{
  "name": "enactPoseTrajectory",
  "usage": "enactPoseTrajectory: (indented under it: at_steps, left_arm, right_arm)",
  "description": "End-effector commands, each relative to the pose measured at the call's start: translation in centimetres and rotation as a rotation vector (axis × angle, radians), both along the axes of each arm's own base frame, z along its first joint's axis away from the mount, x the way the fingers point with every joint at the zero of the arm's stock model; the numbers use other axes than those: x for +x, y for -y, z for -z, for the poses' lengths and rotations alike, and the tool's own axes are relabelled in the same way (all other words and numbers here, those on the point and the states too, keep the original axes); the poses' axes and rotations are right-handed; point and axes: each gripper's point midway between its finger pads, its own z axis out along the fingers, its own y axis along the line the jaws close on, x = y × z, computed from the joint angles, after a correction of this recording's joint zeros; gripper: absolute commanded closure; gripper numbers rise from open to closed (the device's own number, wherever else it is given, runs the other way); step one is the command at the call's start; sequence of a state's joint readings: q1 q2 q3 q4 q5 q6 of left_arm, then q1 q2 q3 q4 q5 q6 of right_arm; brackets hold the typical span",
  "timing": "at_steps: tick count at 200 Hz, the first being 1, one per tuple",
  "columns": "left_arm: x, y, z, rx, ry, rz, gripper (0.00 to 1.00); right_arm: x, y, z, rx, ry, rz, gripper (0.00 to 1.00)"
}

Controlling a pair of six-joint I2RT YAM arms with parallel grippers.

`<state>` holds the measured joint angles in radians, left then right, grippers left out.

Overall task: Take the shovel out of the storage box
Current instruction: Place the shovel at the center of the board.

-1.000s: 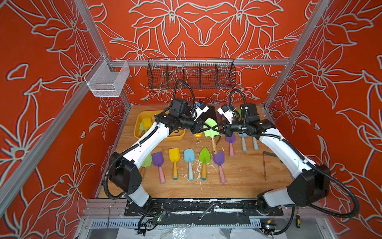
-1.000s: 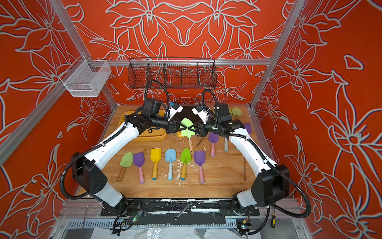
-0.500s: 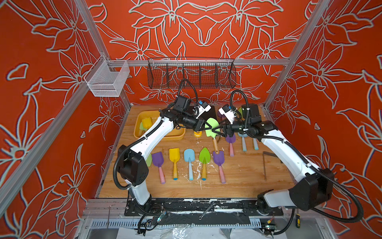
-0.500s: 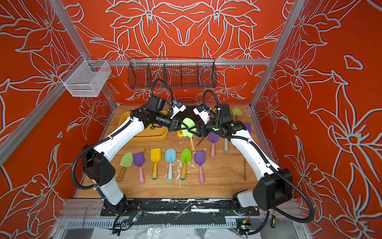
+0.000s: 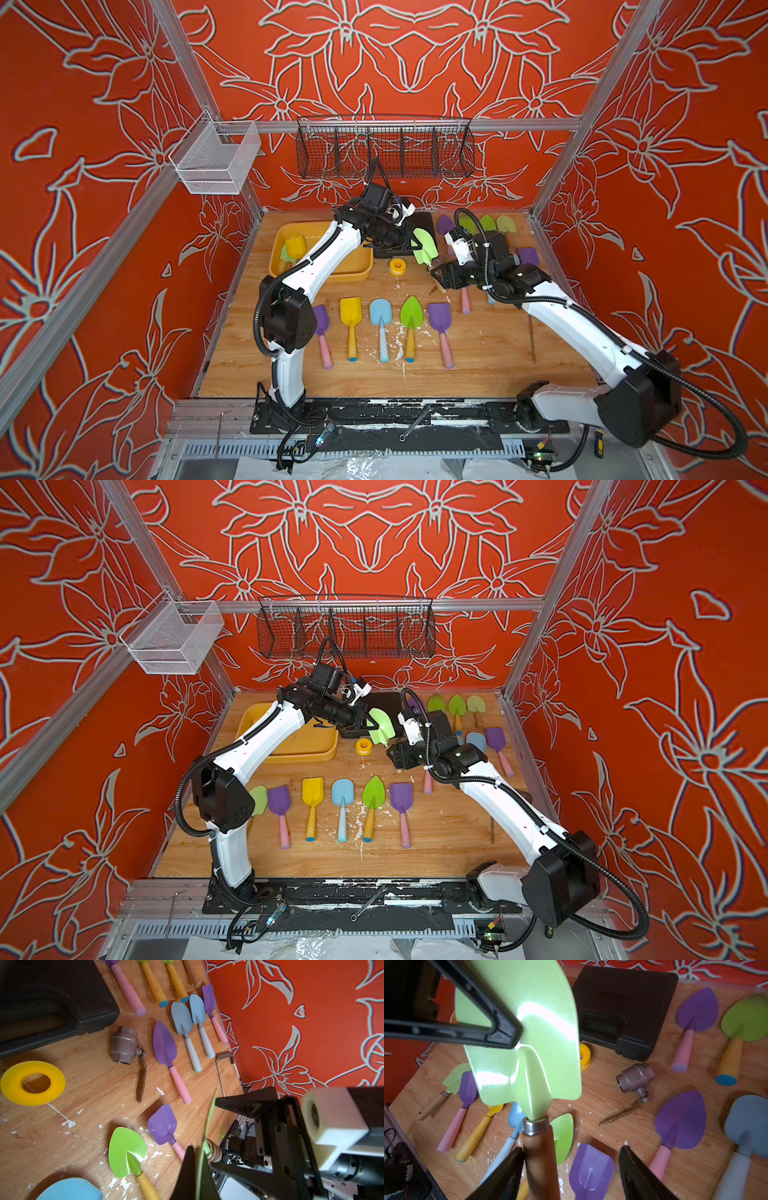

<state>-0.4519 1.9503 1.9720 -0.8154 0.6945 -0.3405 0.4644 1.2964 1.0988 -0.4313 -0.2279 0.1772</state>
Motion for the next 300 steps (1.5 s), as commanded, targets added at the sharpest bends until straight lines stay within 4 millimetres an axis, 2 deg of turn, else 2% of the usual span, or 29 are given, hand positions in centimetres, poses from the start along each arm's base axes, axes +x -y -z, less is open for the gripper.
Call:
enactPoseTrajectory:
  at_steps: [1,27,63,86,114,118,120,125,136,145,163,171,187,207,227,249,278,300]
  left_arm:
    - [-1.2,0.0,-0.7,-0.007,-0.040,0.022,1.00]
    - [-1.1,0.2,-0.6,-0.012,-0.047,0.020,1.00]
    - [-0.8,0.4,-1.0,-0.027,-0.039,0.016,1.00]
    - [-0.9,0.5,-0.7,-0.019,-0.045,0.019,1.00]
    - [-0.8,0.6,-0.5,-0.029,-0.056,0.009,1.00]
    - [-0.7,0.7,-0.5,-0.034,-0.057,0.009,1.00]
    - [-0.7,0.7,-0.6,-0.037,-0.056,0.007,0.96]
    - [-0.6,0.7,-0.6,-0.039,-0.054,0.005,0.87]
    - [-0.2,0.6,-0.7,-0.035,-0.040,-0.014,0.59]
    - [0.2,0.2,-1.0,-0.028,-0.016,-0.040,0.44]
    - [1.3,-1.3,-2.4,-0.016,0.065,-0.114,0.26]
    - [1.9,-2.4,-3.3,-0.004,0.111,-0.159,0.14]
    - [2.9,-4.7,-5.4,0.011,0.196,-0.240,0.01]
    - [3.4,-7.2,-8.0,0.048,0.292,-0.309,0.03]
    - [3.2,-8.7,-10.3,0.076,0.380,-0.339,0.03]
    - [2.8,-9.3,-12.4,0.072,0.452,-0.353,0.03]
    - [2.5,-9.7,-14.0,0.061,0.506,-0.360,0.03]
    - [2.3,-9.9,-14.8,0.063,0.546,-0.356,0.03]
  right_arm:
    - [0.8,0.5,0.7,-0.036,-0.020,0.037,0.34]
    - [0.6,-1.2,1.3,0.005,-0.071,-0.032,0.44]
    - [0.6,-1.5,2.3,0.002,-0.107,-0.042,0.52]
    - [0.6,-1.1,2.4,-0.011,-0.109,-0.027,0.71]
    - [-0.2,-1.3,2.5,-0.003,-0.143,-0.051,1.00]
    - [-0.3,-1.3,2.6,-0.001,-0.153,-0.054,1.00]
    - [-0.4,-1.3,2.6,-0.002,-0.158,-0.053,1.00]
    - [-0.6,-1.2,2.7,-0.005,-0.170,-0.050,1.00]
    - [-1.0,-0.9,3.0,-0.009,-0.189,-0.034,1.00]
    - [-1.4,-0.5,3.1,-0.012,-0.199,-0.014,1.00]
    - [-2.1,0.8,3.7,-0.026,-0.217,0.047,1.00]
    - [-2.6,1.6,4.2,-0.032,-0.235,0.081,1.00]
    - [-3.9,3.3,5.5,-0.054,-0.286,0.153,1.00]
    - [-6.2,5.4,7.4,-0.085,-0.362,0.240,1.00]
    - [-8.8,6.8,8.6,-0.074,-0.410,0.298,1.00]
    - [-11.5,7.9,9.6,-0.041,-0.431,0.339,1.00]
    - [-14.8,9.5,11.4,-0.047,-0.488,0.392,1.00]
    - [-16.3,10.2,12.7,-0.043,-0.506,0.416,1.00]
